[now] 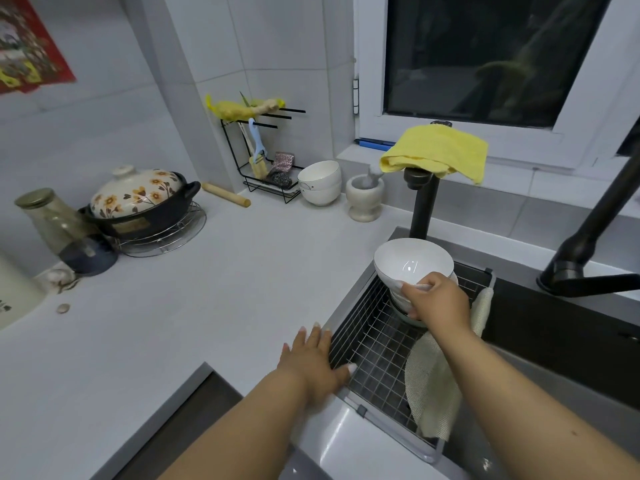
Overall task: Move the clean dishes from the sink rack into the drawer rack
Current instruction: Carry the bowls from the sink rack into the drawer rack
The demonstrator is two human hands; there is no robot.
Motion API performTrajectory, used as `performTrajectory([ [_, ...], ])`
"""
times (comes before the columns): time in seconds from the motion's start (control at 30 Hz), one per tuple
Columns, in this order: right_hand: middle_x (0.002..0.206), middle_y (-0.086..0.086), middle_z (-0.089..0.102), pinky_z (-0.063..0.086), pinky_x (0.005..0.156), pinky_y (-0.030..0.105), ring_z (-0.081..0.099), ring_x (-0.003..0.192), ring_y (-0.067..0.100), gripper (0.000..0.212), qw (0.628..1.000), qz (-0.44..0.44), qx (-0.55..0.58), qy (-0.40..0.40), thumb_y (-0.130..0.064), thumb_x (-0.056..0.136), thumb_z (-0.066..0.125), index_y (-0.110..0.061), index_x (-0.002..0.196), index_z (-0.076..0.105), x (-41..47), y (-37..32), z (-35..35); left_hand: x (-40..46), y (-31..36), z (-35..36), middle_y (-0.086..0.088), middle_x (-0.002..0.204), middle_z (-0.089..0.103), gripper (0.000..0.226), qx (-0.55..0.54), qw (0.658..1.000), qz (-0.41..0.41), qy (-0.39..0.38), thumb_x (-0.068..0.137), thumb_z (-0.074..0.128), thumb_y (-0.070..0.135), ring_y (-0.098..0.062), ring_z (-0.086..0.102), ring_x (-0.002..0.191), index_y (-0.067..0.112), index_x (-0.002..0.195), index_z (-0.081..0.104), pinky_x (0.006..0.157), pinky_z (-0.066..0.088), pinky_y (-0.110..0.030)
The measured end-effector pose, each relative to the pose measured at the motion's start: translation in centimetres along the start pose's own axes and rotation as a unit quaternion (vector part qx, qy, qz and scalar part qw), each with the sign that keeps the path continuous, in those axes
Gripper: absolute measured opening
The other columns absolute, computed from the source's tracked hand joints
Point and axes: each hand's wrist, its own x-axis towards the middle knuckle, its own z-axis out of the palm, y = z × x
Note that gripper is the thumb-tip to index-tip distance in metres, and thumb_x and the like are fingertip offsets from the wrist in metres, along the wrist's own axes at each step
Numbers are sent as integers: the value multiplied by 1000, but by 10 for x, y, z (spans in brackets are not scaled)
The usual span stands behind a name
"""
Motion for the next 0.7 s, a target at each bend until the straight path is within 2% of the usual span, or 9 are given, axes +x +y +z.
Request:
performTrajectory([
  [0.07, 74, 0, 66, 51, 50, 23, 64, 53, 10, 37, 1000, -18, 9, -6, -41, 81, 70, -6, 80, 58, -15, -11, -2, 1, -4, -11, -4, 162, 6, 87, -148, 988, -20, 29, 90, 34, 69, -24, 5, 149, 19, 154, 5, 121, 7, -44],
  [0.13, 72, -1, 67, 54, 55, 27, 67, 54, 11, 43, 999, -42, 20, -21, -46, 77, 72, -6, 78, 57, -30, -22, -2, -1, -10, -22, -4, 161, 16, 82, -298, 951, -50, 61, 92, 34, 65, -23, 16, 148, 16, 154, 14, 120, 13, -38],
  [0.2, 71, -3, 66, 58, 60, 32, 68, 55, 10, 44, 996, -64, 32, -46, -49, 74, 74, -8, 75, 57, -44, -34, 0, -7, -14, -32, -1, 158, 25, 78, -410, 904, -70, 93, 92, 31, 66, -21, 25, 144, 18, 152, 22, 119, 19, -39],
  [0.27, 70, -6, 66, 59, 63, 34, 67, 54, 7, 42, 993, -83, 30, -79, -50, 73, 75, -11, 74, 57, -56, -46, 5, -15, -16, -43, 3, 149, 37, 73, -517, 844, -80, 119, 93, 30, 66, -18, 38, 133, 18, 148, 32, 115, 28, -41],
  [0.37, 70, -6, 67, 58, 61, 30, 68, 55, 7, 41, 983, -113, 16, -147, -49, 72, 75, -12, 77, 59, -76, -66, 12, -33, -20, -60, -8, 136, 47, 68, -676, 717, -112, 129, 91, 37, 66, -24, 51, 116, 23, 143, 35, 103, 44, -42],
  [0.43, 69, -4, 68, 59, 61, 31, 68, 54, 9, 41, 972, -137, 10, -190, -47, 71, 76, -10, 77, 60, -88, -77, 20, -45, -29, -66, -15, 134, 51, 70, -746, 645, -115, 119, 87, 42, 70, -30, 58, 110, 24, 141, 38, 98, 49, -48],
  [0.57, 68, -2, 69, 59, 66, 40, 69, 55, 15, 39, 945, -190, -1, -266, -45, 70, 78, -11, 73, 59, -111, -93, 41, -71, -51, -67, -21, 120, 64, 63, -835, 533, -75, 110, 89, 46, 64, -38, 66, 105, 14, 127, 53, 90, 53, -53],
  [0.6, 69, -2, 69, 59, 65, 40, 69, 55, 16, 38, 937, -199, 2, -287, -45, 70, 78, -12, 72, 59, -118, -97, 46, -79, -56, -67, -21, 120, 65, 59, -845, 517, -72, 116, 90, 47, 61, -39, 66, 105, 14, 126, 53, 90, 53, -54],
  [0.7, 64, -1, 68, 59, 56, 35, 68, 52, 17, 30, 914, -204, 56, -346, -41, 72, 78, -15, 75, 63, -139, -109, 60, -103, -76, -60, -21, 117, 66, 48, -847, 497, -89, 165, 95, 46, 49, -41, 66, 104, 13, 126, 51, 91, 52, -56],
])
